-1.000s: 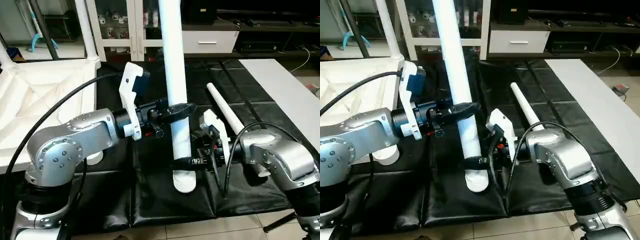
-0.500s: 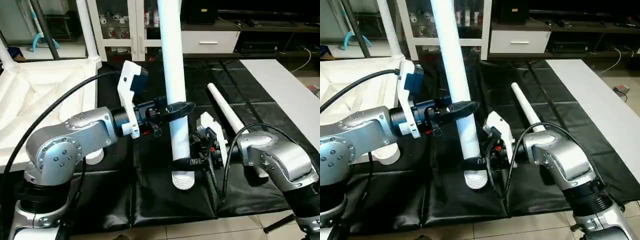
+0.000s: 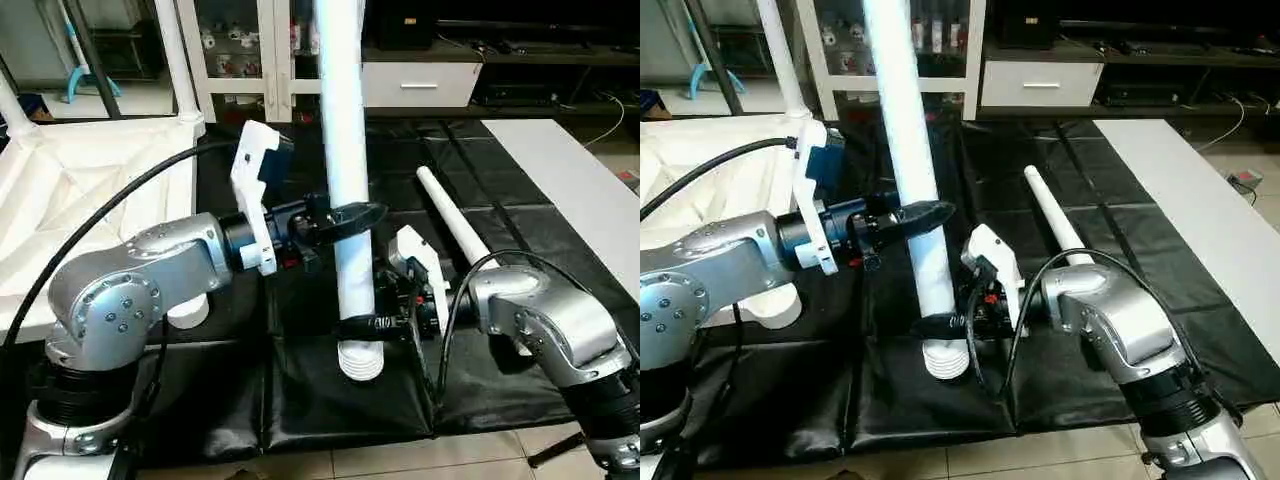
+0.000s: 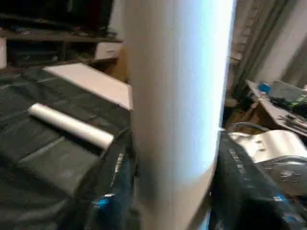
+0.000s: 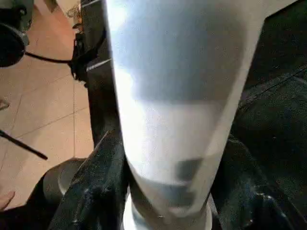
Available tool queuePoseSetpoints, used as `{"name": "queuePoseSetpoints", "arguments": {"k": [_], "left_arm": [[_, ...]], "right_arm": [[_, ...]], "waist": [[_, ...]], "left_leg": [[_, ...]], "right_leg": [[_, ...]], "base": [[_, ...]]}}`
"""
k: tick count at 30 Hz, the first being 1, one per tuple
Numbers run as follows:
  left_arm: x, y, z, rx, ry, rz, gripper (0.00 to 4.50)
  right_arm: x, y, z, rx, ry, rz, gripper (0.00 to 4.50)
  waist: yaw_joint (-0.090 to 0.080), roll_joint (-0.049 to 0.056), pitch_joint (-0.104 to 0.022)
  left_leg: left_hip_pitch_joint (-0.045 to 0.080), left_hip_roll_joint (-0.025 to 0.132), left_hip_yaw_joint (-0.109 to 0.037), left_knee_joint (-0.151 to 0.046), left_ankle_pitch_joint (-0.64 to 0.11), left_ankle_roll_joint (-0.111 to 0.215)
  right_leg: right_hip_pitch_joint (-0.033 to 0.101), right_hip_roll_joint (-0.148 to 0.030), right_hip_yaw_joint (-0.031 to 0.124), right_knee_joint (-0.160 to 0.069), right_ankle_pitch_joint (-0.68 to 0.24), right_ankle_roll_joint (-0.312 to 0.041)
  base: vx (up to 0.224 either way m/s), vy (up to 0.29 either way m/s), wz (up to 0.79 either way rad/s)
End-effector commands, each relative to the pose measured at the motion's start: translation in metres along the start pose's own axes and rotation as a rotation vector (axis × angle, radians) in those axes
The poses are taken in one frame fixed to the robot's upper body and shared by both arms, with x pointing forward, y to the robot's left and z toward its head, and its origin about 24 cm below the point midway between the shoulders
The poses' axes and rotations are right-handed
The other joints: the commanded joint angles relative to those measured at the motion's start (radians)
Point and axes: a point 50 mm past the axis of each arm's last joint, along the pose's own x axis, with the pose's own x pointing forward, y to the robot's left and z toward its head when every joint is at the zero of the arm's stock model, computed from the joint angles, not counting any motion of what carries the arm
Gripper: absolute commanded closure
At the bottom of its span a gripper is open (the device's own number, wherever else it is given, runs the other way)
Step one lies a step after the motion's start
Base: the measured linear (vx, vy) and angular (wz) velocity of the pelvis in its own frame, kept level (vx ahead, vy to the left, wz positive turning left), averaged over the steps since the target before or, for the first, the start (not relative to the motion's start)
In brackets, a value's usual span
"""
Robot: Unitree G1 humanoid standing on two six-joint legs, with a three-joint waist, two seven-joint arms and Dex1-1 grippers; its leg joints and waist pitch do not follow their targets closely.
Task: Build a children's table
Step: Pick table leg
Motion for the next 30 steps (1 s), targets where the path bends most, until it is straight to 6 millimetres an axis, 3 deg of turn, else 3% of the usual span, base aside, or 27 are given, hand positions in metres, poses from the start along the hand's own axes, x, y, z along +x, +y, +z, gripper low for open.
{"name": "queuePoseSetpoints", "arguments": {"k": [1, 8, 12, 13, 14, 15, 16, 18, 21, 23, 25, 26, 27, 28, 29, 30], "left_arm": [[-0.008, 0.004, 0.000, -0.017, 0.001, 0.019, 1.86], [-0.022, 0.000, 0.005, -0.030, -0.048, -0.018, 1.40], [-0.030, 0.000, 0.005, 0.002, -0.060, 0.020, 1.18], [-0.030, 0.000, 0.005, 0.002, -0.060, 0.020, 1.05], [-0.036, 0.005, 0.006, 0.035, -0.079, 0.107, 0.91], [-0.041, 0.012, 0.005, 0.074, -0.092, 0.225, 0.91], [-0.046, 0.019, 0.003, 0.108, -0.090, 0.341, 0.91], [-0.054, 0.034, -0.013, 0.167, -0.076, 0.646, 0.91], [-0.058, 0.040, -0.030, 0.197, -0.064, 0.814, 0.91], [-0.063, 0.043, -0.044, 0.396, -0.032, 1.014, 0.91], [-0.063, 0.041, -0.049, 0.429, -0.058, 1.035, 0.91], [-0.064, 0.039, -0.052, 0.412, -0.090, 1.057, 0.91], [-0.064, 0.039, -0.053, 0.412, -0.091, 1.058, 0.91], [-0.064, 0.037, -0.059, 0.413, -0.109, 1.085, 0.91], [-0.063, 0.036, -0.061, 0.415, -0.111, 1.089, 0.91], [-0.063, 0.036, -0.063, 0.415, -0.117, 1.098, 0.91]], "right_arm": [[-0.006, -0.001, 0.005, -0.020, -0.032, -0.026, 2.61], [-0.008, -0.008, 0.014, -0.030, -0.106, -0.084, 2.62], [-0.010, -0.017, 0.020, -0.043, -0.170, -0.189, 2.62], [-0.010, -0.017, 0.020, -0.043, -0.170, -0.189, 2.62], [-0.013, -0.026, 0.025, -0.053, -0.217, -0.308, 2.62], [-0.017, -0.034, 0.029, -0.075, -0.258, -0.426, 2.62], [-0.019, -0.040, 0.033, -0.097, -0.298, -0.520, 2.62], [-0.020, -0.041, 0.033, -0.186, -0.322, -0.681, 2.62], [-0.016, -0.039, 0.029, -0.222, -0.310, -0.815, 2.62], [-0.017, -0.037, 0.018, -0.166, -0.367, -0.930, 2.62], [-0.018, -0.035, 0.013, -0.156, -0.390, -0.951, 2.62], [-0.019, -0.032, 0.013, -0.146, -0.429, -0.961, 2.62], [-0.019, -0.032, 0.013, -0.145, -0.432, -0.961, 2.62], [-0.020, -0.026, 0.014, -0.115, -0.515, -0.941, 2.62], [-0.020, -0.025, 0.014, -0.119, -0.525, -0.935, 2.62], [-0.019, -0.023, 0.013, -0.117, -0.532, -0.927, 2.62]], "waist": [[0.000, 0.007, -0.064], [-0.001, 0.009, -0.064], [0.000, 0.020, -0.064], [0.000, 0.016, -0.063], [0.001, 0.026, -0.063], [-0.007, 0.022, -0.060], [-0.007, 0.027, -0.061], [-0.013, 0.021, -0.059], [-0.015, 0.026, -0.060], [-0.017, 0.029, -0.063], [-0.018, 0.030, -0.067], [-0.015, 0.044, -0.067], [-0.016, 0.029, -0.066], [-0.010, 0.028, -0.067], [-0.001, 0.022, -0.066], [0.009, 0.024, -0.068]], "left_leg": [[0.025, 0.047, -0.019, -0.073, -0.168, -0.034], [0.025, 0.047, -0.020, -0.076, -0.180, -0.043], [0.029, 0.047, -0.020, -0.077, -0.189, -0.051], [0.031, 0.046, -0.018, -0.078, -0.210, -0.057], [0.030, 0.048, -0.021, -0.079, -0.211, -0.061], [0.024, 0.049, -0.021, -0.083, -0.217, -0.070], [0.026, 0.047, -0.021, -0.081, -0.224, -0.077], [0.022, 0.052, -0.024, -0.083, -0.232, -0.084], [0.021, 0.049, -0.024, -0.083, -0.217, -0.078], [0.018, 0.051, -0.029, -0.087, -0.224, -0.068], [0.020, 0.047, -0.026, -0.083, -0.229, -0.061], [0.020, 0.045, -0.024, -0.081, -0.231, -0.053], [0.006, 0.037, -0.012, -0.073, -0.226, 0.001], [-0.001, 0.033, -0.011, -0.063, -0.210, 0.034], [-0.016, 0.036, -0.023, -0.029, -0.180, 0.111], [-0.022, 0.042, -0.035, -0.007, -0.157, 0.142]], "right_leg": [[0.035, -0.060, 0.032, -0.067, -0.100, -0.243], [0.033, -0.059, 0.030, -0.065, -0.103, -0.245], [0.029, -0.059, 0.031, -0.066, -0.098, -0.244], [0.028, -0.056, 0.030, -0.068, -0.117, -0.239], [0.027, -0.060, 0.030, -0.067, -0.117, -0.239], [0.028, -0.061, 0.030, -0.070, -0.130, -0.234], [0.027, -0.059, 0.029, -0.069, -0.138, -0.228], [0.030, -0.061, 0.031, -0.076, -0.160, -0.197], [0.029, -0.058, 0.031, -0.080, -0.174, -0.162], [0.028, -0.056, 0.031, -0.083, -0.142, -0.143], [0.028, -0.057, 0.032, -0.080, -0.114, -0.142], [0.028, -0.065, 0.036, -0.080, -0.113, -0.153], [0.038, -0.085, 0.051, -0.092, -0.124, -0.180], [0.045, -0.103, 0.061, -0.098, -0.136, -0.193], [0.055, -0.160, 0.095, -0.124, -0.171, -0.210], [0.062, -0.194, 0.110, -0.134, -0.202, -0.217]], "base": [[0.000, 0.000, 0.00], [0.000, 0.000, 0.00], [0.000, 0.000, 0.00], [0.000, 0.000, 0.00], [0.000, 0.000, 0.00], [0.000, 0.000, 0.00], [0.000, 0.000, 0.00], [0.000, 0.000, 0.00], [0.000, 0.000, 0.00], [0.000, 0.000, 0.00], [0.000, 0.000, 0.00], [0.000, 0.000, 0.00], [0.000, 0.000, 0.00], [0.000, 0.000, 0.00], [0.000, 0.000, 0.00], [0.000, 0.000, 0.00]]}}
